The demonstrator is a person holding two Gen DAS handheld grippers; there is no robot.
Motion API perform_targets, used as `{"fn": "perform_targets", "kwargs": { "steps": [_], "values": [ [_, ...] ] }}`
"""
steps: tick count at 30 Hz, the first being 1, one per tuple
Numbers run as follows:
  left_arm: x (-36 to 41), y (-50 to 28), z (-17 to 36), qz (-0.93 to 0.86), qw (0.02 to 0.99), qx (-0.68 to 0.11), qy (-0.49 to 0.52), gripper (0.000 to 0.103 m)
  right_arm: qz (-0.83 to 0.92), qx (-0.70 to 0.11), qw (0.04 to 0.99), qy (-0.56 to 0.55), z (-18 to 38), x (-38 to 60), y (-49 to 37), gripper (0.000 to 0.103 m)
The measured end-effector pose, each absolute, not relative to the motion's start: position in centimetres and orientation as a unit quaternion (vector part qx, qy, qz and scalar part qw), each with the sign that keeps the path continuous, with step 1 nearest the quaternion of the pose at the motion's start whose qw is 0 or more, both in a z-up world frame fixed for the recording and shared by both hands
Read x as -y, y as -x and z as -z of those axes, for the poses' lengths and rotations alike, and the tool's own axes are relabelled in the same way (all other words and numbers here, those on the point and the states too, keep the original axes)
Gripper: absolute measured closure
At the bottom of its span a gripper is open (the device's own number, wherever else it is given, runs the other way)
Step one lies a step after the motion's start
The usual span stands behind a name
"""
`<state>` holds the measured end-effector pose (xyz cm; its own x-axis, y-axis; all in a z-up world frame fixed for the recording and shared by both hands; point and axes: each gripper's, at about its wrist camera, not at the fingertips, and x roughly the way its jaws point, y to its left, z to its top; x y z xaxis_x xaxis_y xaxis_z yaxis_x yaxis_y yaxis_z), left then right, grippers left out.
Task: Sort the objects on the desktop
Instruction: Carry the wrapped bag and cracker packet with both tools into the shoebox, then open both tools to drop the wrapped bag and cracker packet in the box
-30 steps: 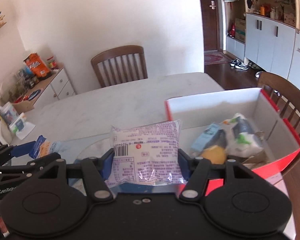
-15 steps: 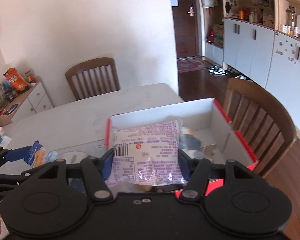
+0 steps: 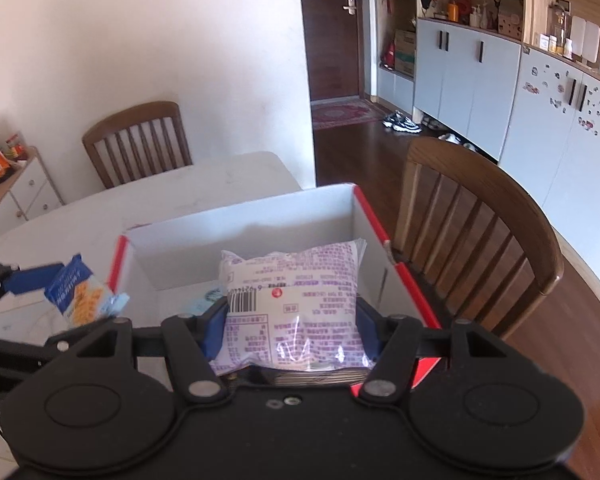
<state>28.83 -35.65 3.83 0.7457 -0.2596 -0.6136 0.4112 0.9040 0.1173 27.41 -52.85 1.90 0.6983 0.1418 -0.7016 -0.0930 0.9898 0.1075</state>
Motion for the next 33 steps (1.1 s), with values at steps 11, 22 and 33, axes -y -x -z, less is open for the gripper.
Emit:
{"fn": "perform_targets", "kwargs": {
  "steps": [11, 22, 33],
  "values": [
    [38.2, -35.4, -1.4, 0.187, 0.896, -0.372, -0.152, 0.027, -0.068, -0.408, 0.91, -0.025, 0.6, 53.7, -29.2, 0.04],
    [40.1, -37.9, 1.8, 0.194, 0.862, -0.431, -0.183, 0.026, -0.085, -0.42, 0.903, -0.02, 2.4, 54.0, -29.6, 0.04],
    [39.7, -38.6, 3.0, 0.2, 0.841, -0.476, -0.161, 0.024, -0.091, -0.424, 0.901, -0.011, 3.7, 53.1, -29.7, 0.04]
  ]
}}
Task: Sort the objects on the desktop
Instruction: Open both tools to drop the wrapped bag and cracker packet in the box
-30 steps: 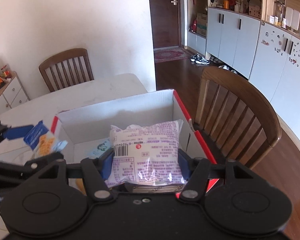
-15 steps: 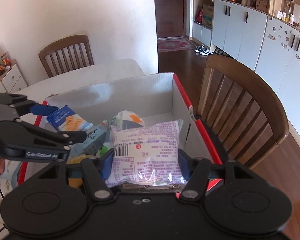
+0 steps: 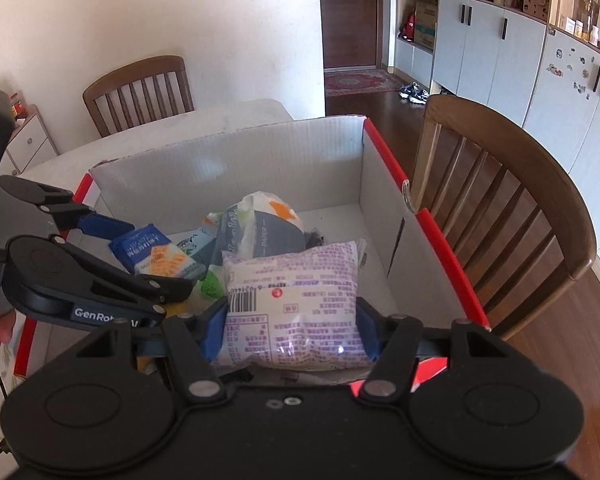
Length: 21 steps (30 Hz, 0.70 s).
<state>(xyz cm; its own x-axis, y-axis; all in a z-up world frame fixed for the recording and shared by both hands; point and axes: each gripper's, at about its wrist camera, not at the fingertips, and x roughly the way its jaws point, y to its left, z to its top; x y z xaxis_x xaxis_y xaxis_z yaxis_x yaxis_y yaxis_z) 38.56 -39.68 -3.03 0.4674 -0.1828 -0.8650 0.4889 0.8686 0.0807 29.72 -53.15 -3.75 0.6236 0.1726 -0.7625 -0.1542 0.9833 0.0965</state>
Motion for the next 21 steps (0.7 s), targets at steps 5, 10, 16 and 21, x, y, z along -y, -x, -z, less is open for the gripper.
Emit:
{"fn": "perform_targets", "kwargs": {
  "steps": [5, 10, 16, 21],
  "values": [
    [39.3, -38.4, 2.8, 0.204, 0.837, -0.485, -0.149, 0.02, -0.097, -0.422, 0.902, -0.007, 3.8, 53.1, -29.6, 0.036],
    [39.0, -37.8, 2.3, 0.212, 0.838, -0.485, -0.134, 0.017, -0.098, -0.419, 0.903, -0.007, 3.7, 53.1, -29.6, 0.036],
    [38.6, -36.7, 1.8, 0.216, 0.838, -0.485, -0.129, 0.016, -0.102, -0.422, 0.901, -0.005, 4.0, 53.2, -29.4, 0.034],
    [37.9, -35.4, 1.1, 0.214, 0.846, -0.471, -0.128, 0.016, -0.11, -0.419, 0.901, -0.011, 3.8, 53.2, -29.1, 0.03]
  ]
}}
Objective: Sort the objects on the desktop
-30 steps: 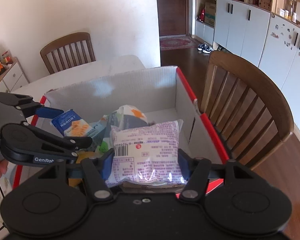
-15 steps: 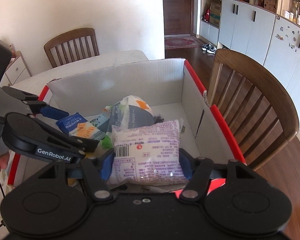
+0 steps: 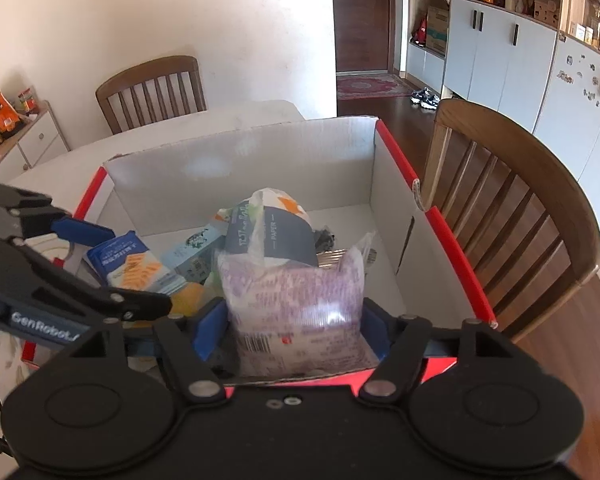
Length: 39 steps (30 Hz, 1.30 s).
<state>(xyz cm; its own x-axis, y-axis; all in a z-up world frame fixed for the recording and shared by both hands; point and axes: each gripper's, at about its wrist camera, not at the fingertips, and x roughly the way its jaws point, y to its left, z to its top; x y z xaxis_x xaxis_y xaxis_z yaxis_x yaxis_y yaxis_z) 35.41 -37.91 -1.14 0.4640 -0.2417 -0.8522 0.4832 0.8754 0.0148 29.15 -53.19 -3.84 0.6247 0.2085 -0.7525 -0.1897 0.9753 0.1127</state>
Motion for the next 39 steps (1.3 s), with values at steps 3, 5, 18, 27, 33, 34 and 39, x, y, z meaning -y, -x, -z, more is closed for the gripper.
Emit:
{"fn": "perform_targets", "kwargs": {
  "steps": [3, 5, 18, 27, 33, 34, 39],
  "values": [
    [37.3, -34.6, 0.5, 0.216, 0.852, -0.464, -0.112, 0.016, -0.113, -0.418, 0.901, -0.02, 3.6, 53.3, -29.1, 0.029],
    [36.9, -34.1, 0.2, 0.217, 0.854, -0.461, -0.102, 0.016, -0.114, -0.418, 0.901, -0.025, 3.5, 53.5, -29.0, 0.029],
    [35.3, -31.3, -2.0, 0.221, 0.875, -0.428, -0.057, 0.016, -0.105, -0.385, 0.916, -0.042, 1.5, 54.8, -27.7, 0.022],
    [34.2, -29.9, -3.0, 0.206, 0.889, -0.406, -0.043, 0.013, -0.125, -0.372, 0.919, -0.032, 0.5, 53.9, -25.5, 0.021],
    [33.3, -28.6, -3.5, 0.197, 0.899, -0.39, -0.04, 0.001, -0.137, -0.358, 0.924, -0.017, -0.2, 52.7, -23.8, 0.021],
    [33.1, -28.4, -3.5, 0.197, 0.899, -0.389, -0.035, 0.001, -0.138, -0.356, 0.924, -0.014, -0.4, 52.5, -23.6, 0.021],
    [32.5, -27.4, -3.4, 0.199, 0.902, -0.384, -0.018, 0.001, -0.139, -0.345, 0.928, -0.009, -1.1, 51.6, -22.4, 0.021]
  ]
}}
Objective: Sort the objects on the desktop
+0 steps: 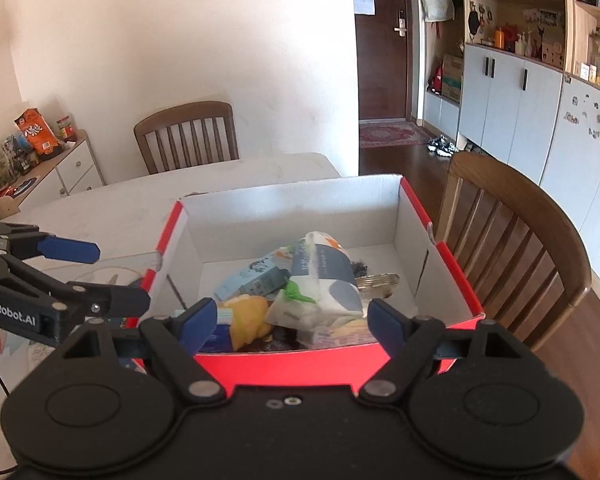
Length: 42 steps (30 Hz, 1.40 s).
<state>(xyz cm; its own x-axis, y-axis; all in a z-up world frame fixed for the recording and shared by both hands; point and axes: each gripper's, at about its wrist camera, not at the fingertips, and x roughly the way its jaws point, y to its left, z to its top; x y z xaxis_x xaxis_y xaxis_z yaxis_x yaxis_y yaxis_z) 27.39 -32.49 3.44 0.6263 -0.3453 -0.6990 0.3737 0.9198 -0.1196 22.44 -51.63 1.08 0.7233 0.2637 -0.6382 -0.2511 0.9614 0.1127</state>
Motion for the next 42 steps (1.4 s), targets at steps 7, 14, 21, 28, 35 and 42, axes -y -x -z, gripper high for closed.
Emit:
{"fn": "perform_targets", "kwargs": {
  "steps": [7, 14, 21, 28, 35, 42],
  "values": [
    [32.1, -25.8, -3.7, 0.212, 0.906, -0.367, -0.016, 0.0, -0.132, -0.337, 0.932, -0.01, -1.8, 51.0, -21.0, 0.021],
    [31.8, -24.3, -4.3, 0.223, 0.906, -0.359, -0.017, 0.0, -0.122, -0.327, 0.937, -0.018, -2.4, 50.6, -19.6, 0.02],
    [31.2, -22.8, -4.6, 0.233, 0.905, -0.356, -0.017, 0.0, -0.114, -0.319, 0.941, -0.013, -2.9, 49.7, -17.9, 0.02],
    [30.2, -21.4, -4.6, 0.229, 0.905, -0.358, -0.018, 0.0, -0.1, -0.311, 0.945, -0.002, -3.4, 48.5, -16.2, 0.02],
    [28.9, -20.1, -4.4, 0.226, 0.906, -0.359, -0.018, 0.0, -0.092, -0.316, 0.944, -0.005, -3.4, 47.4, -14.9, 0.02],
    [28.2, -19.1, -4.6, 0.214, 0.912, -0.349, -0.031, 0.0, -0.089, -0.315, 0.945, -0.008, -3.4, 46.3, -14.0, 0.02]
  ]
}}
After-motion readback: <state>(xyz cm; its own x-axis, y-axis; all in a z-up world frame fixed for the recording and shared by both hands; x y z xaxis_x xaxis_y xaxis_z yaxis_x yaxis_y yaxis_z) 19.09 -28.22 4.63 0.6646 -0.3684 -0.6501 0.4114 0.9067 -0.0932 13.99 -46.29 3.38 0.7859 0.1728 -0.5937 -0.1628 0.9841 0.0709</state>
